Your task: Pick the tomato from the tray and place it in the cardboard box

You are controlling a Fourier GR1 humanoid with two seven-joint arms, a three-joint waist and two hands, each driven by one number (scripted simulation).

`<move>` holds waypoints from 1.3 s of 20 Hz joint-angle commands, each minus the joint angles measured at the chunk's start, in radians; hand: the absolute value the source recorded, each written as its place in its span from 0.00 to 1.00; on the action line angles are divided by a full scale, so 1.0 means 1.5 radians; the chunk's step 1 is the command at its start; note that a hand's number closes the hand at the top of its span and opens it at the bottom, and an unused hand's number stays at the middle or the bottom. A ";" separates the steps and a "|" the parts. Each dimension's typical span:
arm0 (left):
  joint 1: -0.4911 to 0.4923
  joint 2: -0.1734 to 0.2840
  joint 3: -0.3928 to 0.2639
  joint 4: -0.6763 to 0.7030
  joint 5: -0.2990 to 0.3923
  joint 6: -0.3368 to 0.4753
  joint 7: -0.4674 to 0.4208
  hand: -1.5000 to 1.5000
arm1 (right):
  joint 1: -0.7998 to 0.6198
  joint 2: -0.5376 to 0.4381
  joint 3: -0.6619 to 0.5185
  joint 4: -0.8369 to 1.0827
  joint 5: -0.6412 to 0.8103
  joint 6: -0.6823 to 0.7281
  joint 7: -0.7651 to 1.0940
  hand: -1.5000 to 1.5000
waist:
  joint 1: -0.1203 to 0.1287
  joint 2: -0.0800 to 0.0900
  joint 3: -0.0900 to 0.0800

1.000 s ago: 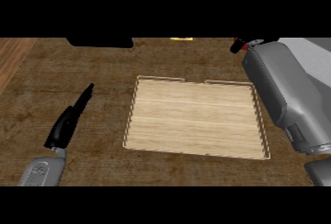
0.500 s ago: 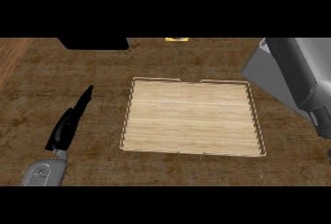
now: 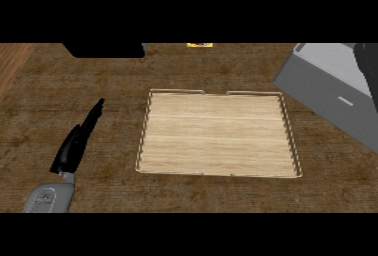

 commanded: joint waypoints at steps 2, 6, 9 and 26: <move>-0.004 0.026 0.013 -0.054 0.023 -0.039 0.044 0.50 | 0.034 -0.037 -0.032 0.035 -0.014 -0.024 -0.026 1.00 | 0.008 0.002 0.000; -0.005 0.005 0.007 -0.017 0.007 -0.010 0.016 0.50 | 0.067 -0.046 -0.120 0.058 -0.114 0.019 -0.053 1.00 | -0.002 0.000 0.001; -0.019 0.007 0.013 -0.012 0.017 -0.020 0.022 0.50 | 0.105 -0.043 -0.168 0.085 -0.170 0.006 -0.108 0.00 | 0.001 0.003 0.001; -0.011 -0.002 -0.003 -0.030 -0.001 -0.013 0.034 0.50 | 0.131 -0.029 -0.361 0.030 -0.398 -0.318 -0.455 0.00 | 0.015 0.005 0.002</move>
